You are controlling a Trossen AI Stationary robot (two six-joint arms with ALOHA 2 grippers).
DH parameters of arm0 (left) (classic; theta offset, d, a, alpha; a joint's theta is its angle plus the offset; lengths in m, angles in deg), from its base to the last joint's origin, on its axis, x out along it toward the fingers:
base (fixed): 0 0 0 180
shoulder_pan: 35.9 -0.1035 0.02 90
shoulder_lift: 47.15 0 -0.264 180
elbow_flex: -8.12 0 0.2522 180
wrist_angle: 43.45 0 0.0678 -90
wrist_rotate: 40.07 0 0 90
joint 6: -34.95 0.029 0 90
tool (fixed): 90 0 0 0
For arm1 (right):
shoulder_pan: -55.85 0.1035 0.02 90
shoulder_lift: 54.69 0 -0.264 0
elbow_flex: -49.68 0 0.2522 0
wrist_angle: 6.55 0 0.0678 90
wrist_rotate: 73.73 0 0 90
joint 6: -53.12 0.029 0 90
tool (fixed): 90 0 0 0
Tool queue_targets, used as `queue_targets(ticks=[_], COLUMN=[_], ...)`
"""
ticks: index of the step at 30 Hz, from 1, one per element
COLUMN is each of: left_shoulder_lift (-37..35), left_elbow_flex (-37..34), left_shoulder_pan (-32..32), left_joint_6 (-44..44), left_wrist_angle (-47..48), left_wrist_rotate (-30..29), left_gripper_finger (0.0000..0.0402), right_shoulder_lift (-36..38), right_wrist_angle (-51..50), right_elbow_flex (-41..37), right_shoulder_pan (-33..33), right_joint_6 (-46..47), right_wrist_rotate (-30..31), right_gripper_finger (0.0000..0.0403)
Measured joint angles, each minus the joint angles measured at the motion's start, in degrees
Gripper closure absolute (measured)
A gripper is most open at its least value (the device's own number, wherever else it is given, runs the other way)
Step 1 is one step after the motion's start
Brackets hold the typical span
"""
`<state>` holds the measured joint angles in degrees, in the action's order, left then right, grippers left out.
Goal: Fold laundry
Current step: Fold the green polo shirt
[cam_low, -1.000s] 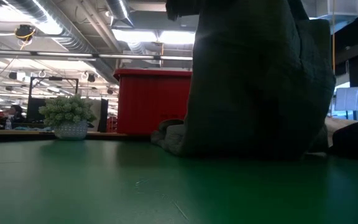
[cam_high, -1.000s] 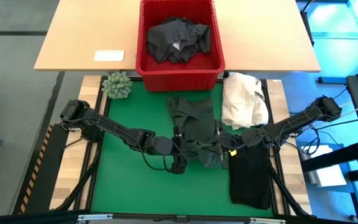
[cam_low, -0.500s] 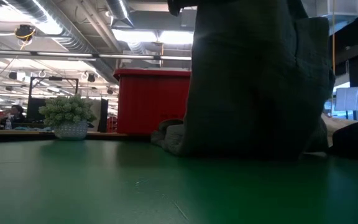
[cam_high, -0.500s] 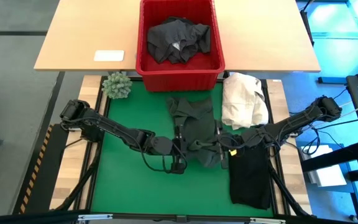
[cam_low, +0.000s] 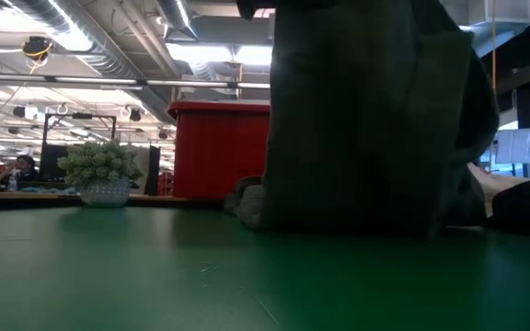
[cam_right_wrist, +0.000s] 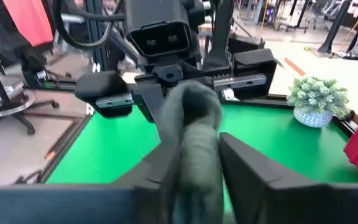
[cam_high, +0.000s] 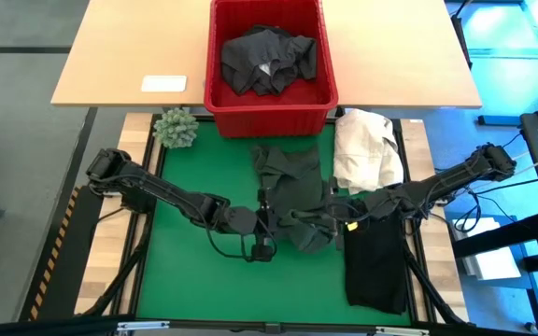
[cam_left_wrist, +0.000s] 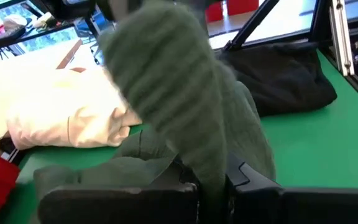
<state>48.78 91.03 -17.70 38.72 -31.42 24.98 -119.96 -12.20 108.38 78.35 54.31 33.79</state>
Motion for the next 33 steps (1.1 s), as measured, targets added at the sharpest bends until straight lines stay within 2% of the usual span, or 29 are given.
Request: queue_targets(ticks=[4, 7, 10, 15, 20, 25, 33], left_shoulder_lift=[-0.63, -0.98, -1.92, -4.14, -6.14, -8.55, -10.77], left_elbow_flex=[0.01, -0.04, -0.04, -0.04, -0.04, -0.04, 1.61], left_shoulder_pan=[0.27, 0.46, 0.53, 0.55, 0.59, 0.58, 0.75], left_joint_6=[-0.01, -0.17, 0.54, 1.32, 3.49, 4.89, 10.05], left_wrist_angle=[1.81, 3.24, 3.65, 3.81, 4.43, 3.66, -2.05], left_wrist_rotate=[-1.04, -1.44, -2.6, -3.34, -6.29, -9.63, -12.19], left_gripper_finger=[0.0399, 0.0399, 0.0399, 0.0399, 0.0399, 0.0399, 0.0398], right_shoulder_lift=[-0.08, -0.08, -0.09, -0.13, -0.72, -2.66, -8.34], right_wrist_angle=[-8.3, -14.42, -21.0, -29.05, -28.96, -27.22, -19.66], right_elbow_flex=[3.67, 6.11, 8.25, 8.96, 7.86, 7.81, 7.81], right_shoulder_pan=[0.02, 0.02, 0.02, 0.78, 4.19, 7.7, 7.0], right_joint_6=[0.16, 1.34, 3.98, 11.0, 14.58, 15.52, 16.66], right_wrist_rotate=[0.01, 0.0, -0.14, -1.28, -0.2, 5.43, 13.67], right_gripper_finger=[0.0216, 0.0186, 0.0171, 0.0171, 0.0176, 0.0177, 0.0178])
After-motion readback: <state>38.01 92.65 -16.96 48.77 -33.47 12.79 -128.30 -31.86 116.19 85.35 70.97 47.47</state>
